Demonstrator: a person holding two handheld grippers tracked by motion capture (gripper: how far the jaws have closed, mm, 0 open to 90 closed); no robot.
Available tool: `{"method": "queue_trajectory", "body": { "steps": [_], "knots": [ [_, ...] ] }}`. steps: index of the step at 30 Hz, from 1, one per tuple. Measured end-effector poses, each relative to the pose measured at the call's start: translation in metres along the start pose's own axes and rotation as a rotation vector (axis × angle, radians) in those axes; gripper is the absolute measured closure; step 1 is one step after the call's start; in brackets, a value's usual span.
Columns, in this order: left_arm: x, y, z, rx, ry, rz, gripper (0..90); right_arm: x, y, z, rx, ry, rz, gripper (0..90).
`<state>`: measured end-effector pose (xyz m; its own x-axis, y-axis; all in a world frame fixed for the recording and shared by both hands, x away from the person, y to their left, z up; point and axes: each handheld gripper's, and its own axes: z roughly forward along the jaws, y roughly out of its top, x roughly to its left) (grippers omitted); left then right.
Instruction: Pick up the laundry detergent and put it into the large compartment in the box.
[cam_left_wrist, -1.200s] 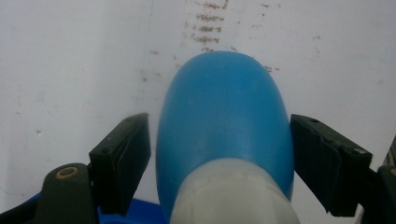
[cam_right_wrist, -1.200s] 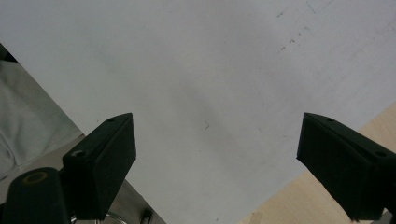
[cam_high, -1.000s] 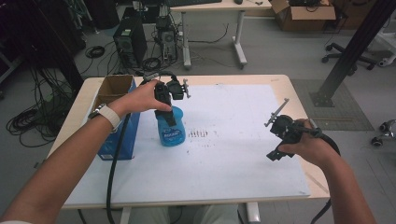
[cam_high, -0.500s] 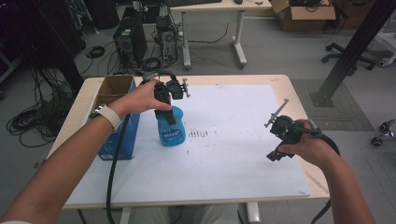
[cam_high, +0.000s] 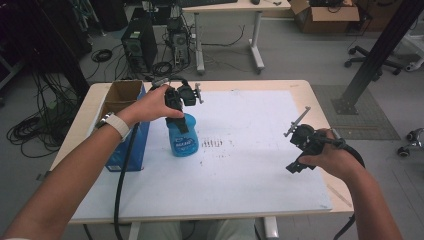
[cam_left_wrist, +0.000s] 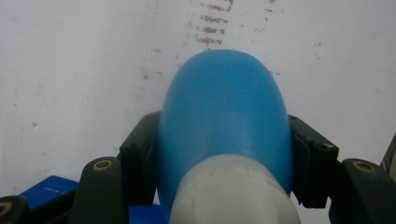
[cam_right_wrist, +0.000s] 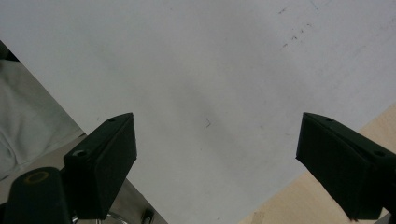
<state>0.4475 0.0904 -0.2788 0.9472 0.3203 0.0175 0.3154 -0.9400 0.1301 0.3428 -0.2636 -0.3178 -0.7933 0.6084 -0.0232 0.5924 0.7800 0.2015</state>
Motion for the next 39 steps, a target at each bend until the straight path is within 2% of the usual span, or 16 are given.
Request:
{"method": "queue_trajectory", "body": {
  "steps": [5, 8, 9, 11, 13, 14, 20, 29, 35, 38, 39],
  "knots": [
    [0.000, -0.001, -0.003, 0.008, 0.027, -0.018, 37.8, -0.001, -0.002, -0.001, -0.007, -0.001, 0.000, 12.6],
    [0.000, -0.003, -0.007, 0.003, 0.027, -0.039, 37.7, 0.000, -0.002, -0.001, -0.008, -0.002, 0.000, 12.6],
    [0.000, -0.004, -0.010, 0.005, 0.032, -0.057, 37.7, 0.000, -0.002, -0.002, -0.011, -0.002, -0.002, 12.6],
    [0.000, -0.004, -0.012, 0.005, 0.040, -0.065, 37.7, 0.000, -0.001, -0.002, -0.011, -0.002, -0.003, 12.6],
    [0.000, -0.006, -0.019, -0.004, 0.052, -0.110, 37.7, 0.001, 0.000, -0.003, -0.017, -0.007, -0.005, 12.6],
    [0.000, -0.006, -0.019, -0.004, 0.052, -0.110, 37.7, 0.001, 0.000, -0.003, -0.017, -0.007, -0.005, 12.6],
    [-0.004, -0.010, -0.045, -0.020, 0.066, -0.169, 37.7, 0.004, 0.001, -0.006, -0.029, -0.015, -0.015, 12.6],
    [-0.020, -0.012, -0.084, -0.034, 0.105, -0.260, 37.7, 0.007, 0.006, -0.015, -0.048, -0.022, -0.035, 12.6],
    [-0.025, -0.012, -0.109, -0.044, 0.115, -0.359, 37.7, 0.008, 0.011, -0.018, -0.059, -0.023, -0.052, 12.6],
    [-0.026, -0.012, -0.123, -0.045, 0.139, -0.415, 37.7, 0.008, 0.013, -0.019, -0.062, -0.022, -0.063, 12.6],
    [-0.025, -0.013, -0.134, -0.049, 0.157, -0.444, 37.7, 0.008, 0.015, -0.019, -0.064, -0.020, -0.066, 12.6]
  ]
}}
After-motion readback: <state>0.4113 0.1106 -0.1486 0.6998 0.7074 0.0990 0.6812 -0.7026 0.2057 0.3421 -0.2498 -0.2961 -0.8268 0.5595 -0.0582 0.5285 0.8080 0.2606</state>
